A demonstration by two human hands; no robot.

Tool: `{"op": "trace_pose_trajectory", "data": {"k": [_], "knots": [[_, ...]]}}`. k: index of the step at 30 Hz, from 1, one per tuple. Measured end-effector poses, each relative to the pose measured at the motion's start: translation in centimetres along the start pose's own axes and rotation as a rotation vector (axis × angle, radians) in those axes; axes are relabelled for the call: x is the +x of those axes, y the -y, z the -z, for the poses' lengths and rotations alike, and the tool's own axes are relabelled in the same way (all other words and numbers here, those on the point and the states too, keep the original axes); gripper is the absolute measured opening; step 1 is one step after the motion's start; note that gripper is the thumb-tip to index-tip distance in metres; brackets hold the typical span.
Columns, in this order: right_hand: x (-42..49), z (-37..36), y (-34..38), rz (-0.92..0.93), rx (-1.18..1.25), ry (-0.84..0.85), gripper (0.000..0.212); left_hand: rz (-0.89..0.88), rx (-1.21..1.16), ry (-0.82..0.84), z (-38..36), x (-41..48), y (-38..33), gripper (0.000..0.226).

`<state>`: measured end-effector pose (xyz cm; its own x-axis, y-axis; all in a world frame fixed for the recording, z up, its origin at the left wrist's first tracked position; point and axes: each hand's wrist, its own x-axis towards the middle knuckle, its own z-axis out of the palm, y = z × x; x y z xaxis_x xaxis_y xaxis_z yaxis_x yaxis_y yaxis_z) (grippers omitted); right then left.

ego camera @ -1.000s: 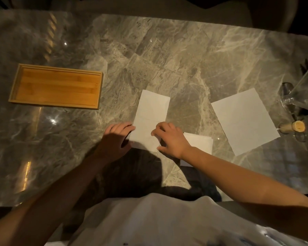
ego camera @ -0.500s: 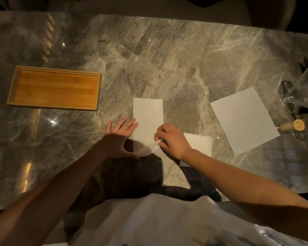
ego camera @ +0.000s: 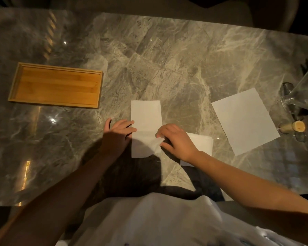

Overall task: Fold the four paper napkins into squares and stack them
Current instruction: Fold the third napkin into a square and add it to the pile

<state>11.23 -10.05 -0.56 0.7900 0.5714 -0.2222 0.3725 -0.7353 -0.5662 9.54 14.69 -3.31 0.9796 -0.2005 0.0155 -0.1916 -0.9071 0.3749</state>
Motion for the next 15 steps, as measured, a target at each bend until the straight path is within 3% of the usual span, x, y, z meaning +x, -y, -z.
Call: {"op": "trace_pose_trajectory", "data": {"k": [3, 5, 11, 15], "knots": [[-0.3, 0.0, 0.1, -0.017, -0.082, 0.07, 0.051, 0.048, -0.078, -0.063, 0.1, 0.0, -0.1, 0.015], [-0.3, -0.3, 0.2, -0.039, -0.09, 0.08, 0.057, 0.073, -0.101, -0.026, 0.0, -0.3, -0.1, 0.015], [0.5, -1.1, 0.9, -0.056, -0.017, -0.098, 0.021, 0.125, -0.12, 0.094, 0.4, -1.3, -0.5, 0.011], [1.0, -1.4, 0.7, -0.17, 0.066, -0.053, 0.023, 0.153, -0.104, 0.11, 0.5, -1.5, -0.6, 0.01]]}}
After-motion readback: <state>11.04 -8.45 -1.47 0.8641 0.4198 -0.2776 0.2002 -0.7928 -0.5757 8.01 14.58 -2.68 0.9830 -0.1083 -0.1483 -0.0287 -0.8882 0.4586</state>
